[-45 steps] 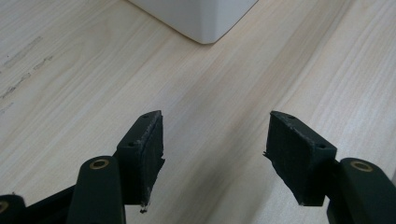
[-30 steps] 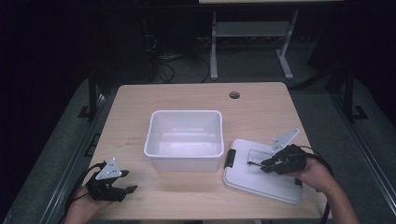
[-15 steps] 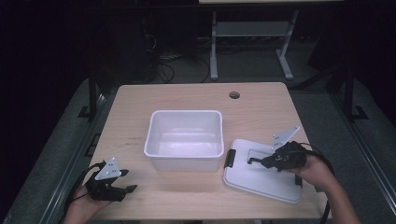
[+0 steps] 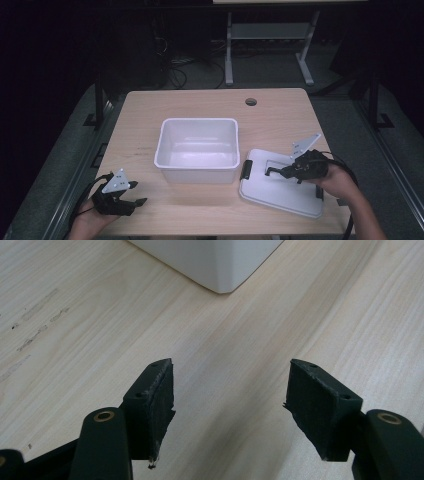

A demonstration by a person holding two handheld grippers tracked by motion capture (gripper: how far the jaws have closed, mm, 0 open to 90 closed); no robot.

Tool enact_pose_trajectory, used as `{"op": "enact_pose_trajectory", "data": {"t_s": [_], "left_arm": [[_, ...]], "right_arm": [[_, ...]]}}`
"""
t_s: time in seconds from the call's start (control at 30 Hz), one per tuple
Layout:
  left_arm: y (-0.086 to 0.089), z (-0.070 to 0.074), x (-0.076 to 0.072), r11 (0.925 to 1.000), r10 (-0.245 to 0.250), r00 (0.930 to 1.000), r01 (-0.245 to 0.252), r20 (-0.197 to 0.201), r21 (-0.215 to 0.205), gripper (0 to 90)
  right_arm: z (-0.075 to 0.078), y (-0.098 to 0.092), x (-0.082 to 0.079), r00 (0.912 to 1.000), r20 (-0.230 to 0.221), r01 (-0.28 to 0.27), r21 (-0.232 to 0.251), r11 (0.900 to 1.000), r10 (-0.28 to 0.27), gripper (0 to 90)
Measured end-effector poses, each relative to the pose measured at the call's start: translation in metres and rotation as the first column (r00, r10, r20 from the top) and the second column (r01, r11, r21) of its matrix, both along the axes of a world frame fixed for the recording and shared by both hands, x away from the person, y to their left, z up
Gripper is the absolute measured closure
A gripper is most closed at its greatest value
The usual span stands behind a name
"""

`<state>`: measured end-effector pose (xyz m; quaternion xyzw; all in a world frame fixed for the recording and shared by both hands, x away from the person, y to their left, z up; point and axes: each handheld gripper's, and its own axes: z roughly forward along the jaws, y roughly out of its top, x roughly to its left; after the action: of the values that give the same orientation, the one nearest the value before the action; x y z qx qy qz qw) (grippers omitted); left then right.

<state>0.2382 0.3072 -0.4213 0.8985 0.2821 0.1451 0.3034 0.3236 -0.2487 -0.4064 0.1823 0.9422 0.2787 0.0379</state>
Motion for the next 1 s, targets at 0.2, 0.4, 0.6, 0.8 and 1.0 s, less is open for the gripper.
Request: {"op": "enact_pose_trajectory", "data": {"t_s": [0.2, 0.4, 0.6, 0.8, 1.0], "left_arm": [[0.0008, -0.0001, 0.0, 1.0, 0.002, 1.0, -0.002, -0.001, -0.001, 35.4], [0.0012, -0.0001, 0.0, 1.0, 0.003, 1.0, -0.003, 0.0, -0.002, 35.2], [0.0013, -0.0002, 0.0004, 1.0, 0.001, 1.0, -0.001, -0.002, -0.003, 35.1], [0.0012, 0.0, 0.0002, 1.0, 0.001, 1.0, -0.001, -0.002, -0.004, 34.9], [0.0015, -0.0004, 0.0, 1.0, 0.003, 1.0, -0.003, -0.003, -0.007, 35.0]], "right_arm": [[0.0005, 0.0007, 0.0002, 1.0, -0.002, -0.007, -0.008, 1.0, 0.007, 83.0], [0.001, 0.0011, 0.0009, 0.9999, 0.0, -0.017, -0.012, 1.0, 0.017, 83.9], [0.0012, 0.0001, 0.0007, 0.9998, -0.001, -0.019, -0.009, 1.0, 0.019, 84.2], [0.0028, -0.0027, 0.0, 0.9998, 0.004, -0.02, 0.001, 1.0, 0.02, 84.4], [0.0078, -0.0059, -0.0024, 0.9997, 0.013, -0.018, -0.001, 1.0, 0.018, 84.4]]}}
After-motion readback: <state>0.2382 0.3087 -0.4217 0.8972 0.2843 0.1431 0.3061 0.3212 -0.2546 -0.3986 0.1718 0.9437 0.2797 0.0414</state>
